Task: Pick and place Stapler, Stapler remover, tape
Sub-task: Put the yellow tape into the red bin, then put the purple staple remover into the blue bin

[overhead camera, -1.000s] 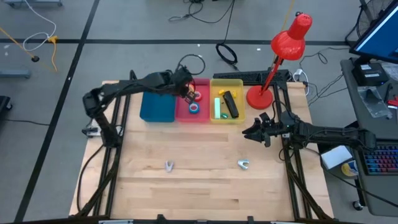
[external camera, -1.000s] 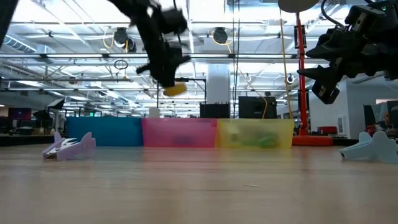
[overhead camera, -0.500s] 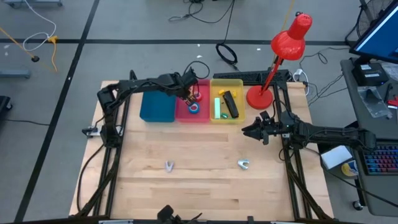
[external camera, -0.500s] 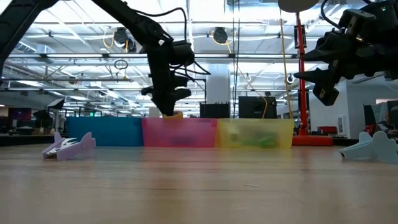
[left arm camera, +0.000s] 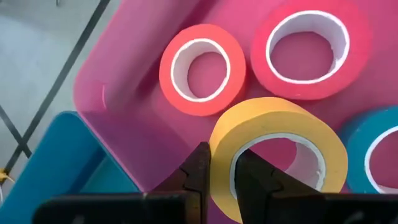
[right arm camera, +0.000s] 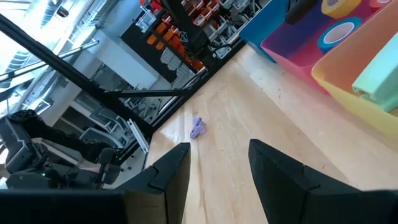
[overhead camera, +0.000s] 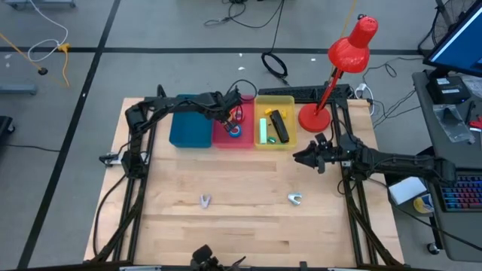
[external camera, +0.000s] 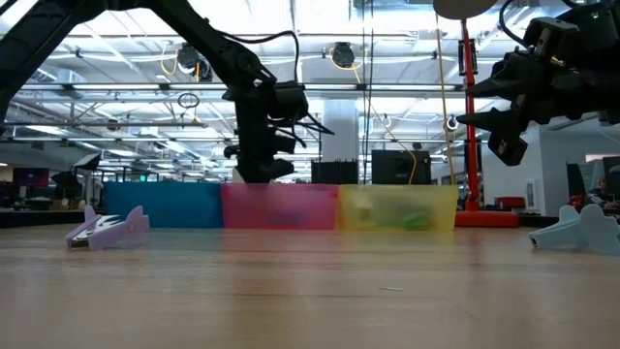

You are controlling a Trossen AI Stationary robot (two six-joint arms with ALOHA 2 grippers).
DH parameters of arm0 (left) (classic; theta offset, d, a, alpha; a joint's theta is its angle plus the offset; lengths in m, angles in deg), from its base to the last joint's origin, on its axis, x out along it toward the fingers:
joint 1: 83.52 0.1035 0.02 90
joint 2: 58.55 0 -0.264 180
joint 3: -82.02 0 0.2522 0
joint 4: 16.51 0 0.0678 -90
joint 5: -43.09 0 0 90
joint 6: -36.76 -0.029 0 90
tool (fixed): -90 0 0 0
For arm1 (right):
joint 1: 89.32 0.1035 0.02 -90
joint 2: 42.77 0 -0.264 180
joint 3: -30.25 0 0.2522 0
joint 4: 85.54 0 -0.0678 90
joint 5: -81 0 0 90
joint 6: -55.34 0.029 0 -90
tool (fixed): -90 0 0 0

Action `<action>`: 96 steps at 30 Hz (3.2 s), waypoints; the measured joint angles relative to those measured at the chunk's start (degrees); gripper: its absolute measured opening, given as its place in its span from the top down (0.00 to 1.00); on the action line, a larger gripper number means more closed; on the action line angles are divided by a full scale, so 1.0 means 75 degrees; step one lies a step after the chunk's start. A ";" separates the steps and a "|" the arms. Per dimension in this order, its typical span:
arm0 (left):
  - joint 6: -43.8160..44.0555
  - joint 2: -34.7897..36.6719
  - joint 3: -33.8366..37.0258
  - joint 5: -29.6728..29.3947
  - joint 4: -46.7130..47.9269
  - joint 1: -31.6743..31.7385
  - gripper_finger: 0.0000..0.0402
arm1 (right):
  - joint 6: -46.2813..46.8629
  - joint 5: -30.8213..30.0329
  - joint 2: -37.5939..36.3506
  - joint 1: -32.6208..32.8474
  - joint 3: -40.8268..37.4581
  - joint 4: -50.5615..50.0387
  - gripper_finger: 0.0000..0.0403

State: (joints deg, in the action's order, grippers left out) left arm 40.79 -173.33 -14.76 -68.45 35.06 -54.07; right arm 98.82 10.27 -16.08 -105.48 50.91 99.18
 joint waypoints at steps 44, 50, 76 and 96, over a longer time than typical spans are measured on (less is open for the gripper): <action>-0.1513 0.0079 -0.0003 0.0037 -0.0276 0.0241 0.56 | 0.0143 0.0063 0.0000 -0.0357 0.0000 0.0015 0.61; -0.1474 0.0078 -0.0003 0.0086 -0.0467 0.0233 0.58 | 0.0122 0.0064 -0.0002 -0.0357 0.0000 0.0015 0.61; -0.0589 0.0017 0.0015 0.1458 0.0107 0.0096 0.65 | 0.0131 0.0073 0.0000 -0.0354 0.0003 0.0073 0.61; -0.0306 0.1010 -0.0111 0.1809 -0.0222 0.0097 0.64 | 0.0114 0.0133 -0.0012 -0.0354 0.0003 0.0134 0.61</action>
State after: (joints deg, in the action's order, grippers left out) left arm 38.49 -165.76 -15.59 -54.88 33.40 -53.35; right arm 99.67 11.26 -16.16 -108.13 50.93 100.19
